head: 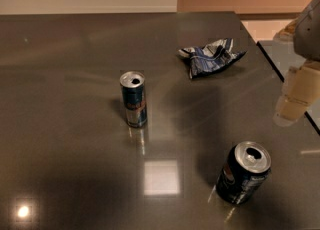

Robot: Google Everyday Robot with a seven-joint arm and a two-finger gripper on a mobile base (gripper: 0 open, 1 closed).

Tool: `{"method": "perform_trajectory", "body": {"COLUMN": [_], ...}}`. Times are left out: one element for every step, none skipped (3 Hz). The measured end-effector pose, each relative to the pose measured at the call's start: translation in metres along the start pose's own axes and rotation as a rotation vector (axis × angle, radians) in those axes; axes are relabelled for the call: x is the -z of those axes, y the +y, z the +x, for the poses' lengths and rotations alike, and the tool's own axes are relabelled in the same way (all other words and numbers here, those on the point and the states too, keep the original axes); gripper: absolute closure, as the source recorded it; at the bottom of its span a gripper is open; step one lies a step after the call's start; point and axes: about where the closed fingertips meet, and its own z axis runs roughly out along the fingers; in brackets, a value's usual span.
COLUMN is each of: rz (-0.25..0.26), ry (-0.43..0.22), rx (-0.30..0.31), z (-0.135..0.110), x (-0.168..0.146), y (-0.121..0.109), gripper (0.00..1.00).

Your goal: Pick redbull can

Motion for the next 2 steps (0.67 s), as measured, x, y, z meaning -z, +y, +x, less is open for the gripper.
{"method": "perform_trajectory", "body": {"rz": [0.002,-0.006], "ry": [-0.009,-0.075], "rx": [-0.005,-0.008], "z": [-0.001,-0.015], "x": [0.001,-0.003], "y": [-0.002,-0.007], "gripper": [0.00,0.00]}}
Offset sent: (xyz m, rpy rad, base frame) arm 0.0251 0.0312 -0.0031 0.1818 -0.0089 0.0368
